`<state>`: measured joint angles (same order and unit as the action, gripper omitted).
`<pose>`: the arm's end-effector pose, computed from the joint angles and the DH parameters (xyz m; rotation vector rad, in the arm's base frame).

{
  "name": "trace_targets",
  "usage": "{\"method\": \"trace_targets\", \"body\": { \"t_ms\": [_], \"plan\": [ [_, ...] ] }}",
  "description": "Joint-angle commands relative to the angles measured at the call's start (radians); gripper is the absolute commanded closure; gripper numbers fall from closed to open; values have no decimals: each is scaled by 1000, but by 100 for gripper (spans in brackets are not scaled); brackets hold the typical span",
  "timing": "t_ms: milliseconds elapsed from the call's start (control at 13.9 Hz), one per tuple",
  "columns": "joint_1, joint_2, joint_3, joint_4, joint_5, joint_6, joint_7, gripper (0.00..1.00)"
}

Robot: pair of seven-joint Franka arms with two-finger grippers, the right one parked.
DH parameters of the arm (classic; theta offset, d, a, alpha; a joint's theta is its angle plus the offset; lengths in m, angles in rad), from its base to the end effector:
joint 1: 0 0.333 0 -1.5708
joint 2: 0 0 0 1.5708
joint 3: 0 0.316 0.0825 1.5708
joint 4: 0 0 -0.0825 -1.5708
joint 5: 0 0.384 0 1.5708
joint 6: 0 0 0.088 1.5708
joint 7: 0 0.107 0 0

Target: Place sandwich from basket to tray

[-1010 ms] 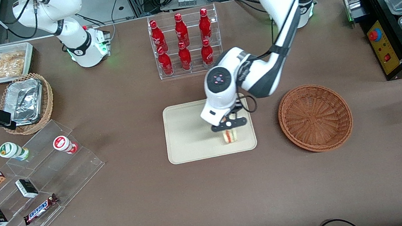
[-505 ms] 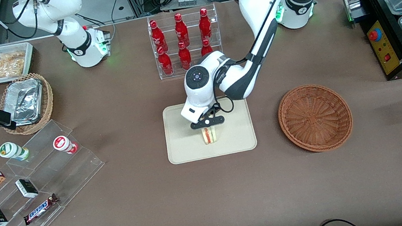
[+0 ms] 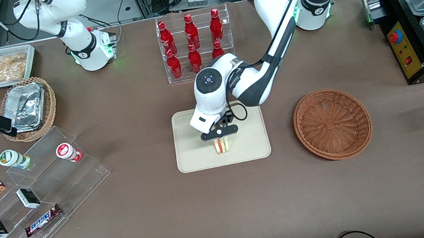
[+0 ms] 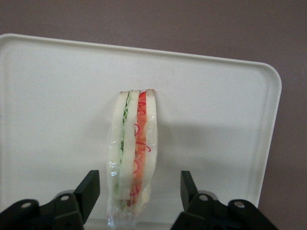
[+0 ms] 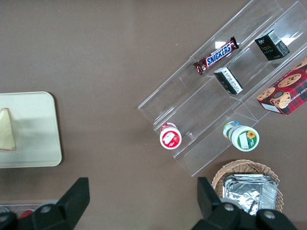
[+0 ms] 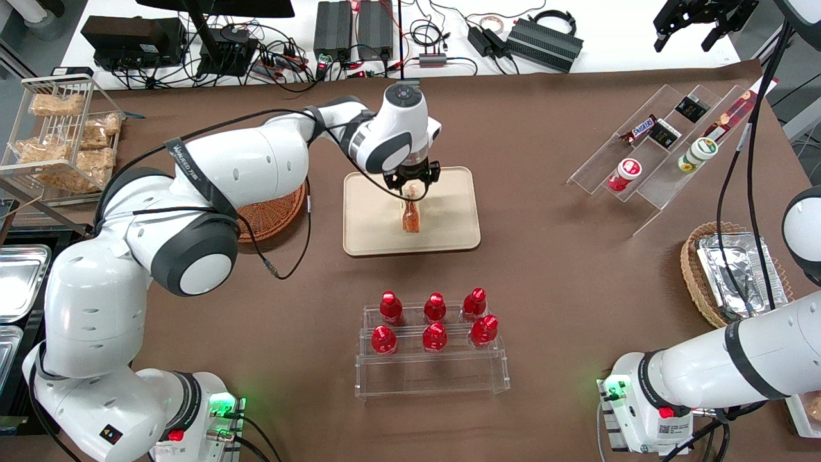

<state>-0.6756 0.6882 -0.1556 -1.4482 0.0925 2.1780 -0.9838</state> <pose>0.5069 -0.5191 0.2896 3.0818 0.2146 0.0230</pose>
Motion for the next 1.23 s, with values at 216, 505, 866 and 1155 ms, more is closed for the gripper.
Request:
{"method": "trace_targets", "body": {
  "t_ms": [216, 505, 866, 1155],
  "plan": [
    [-7, -145, 92, -4, -4, -208, -26, 0],
    [-2, -212, 192, -58, -17, -276, 69, 0],
    [-2, -358, 359, -210, -125, -297, 359, 0],
    [-5, -484, 471, -232, -128, -473, 572, 0]
  ]
}}
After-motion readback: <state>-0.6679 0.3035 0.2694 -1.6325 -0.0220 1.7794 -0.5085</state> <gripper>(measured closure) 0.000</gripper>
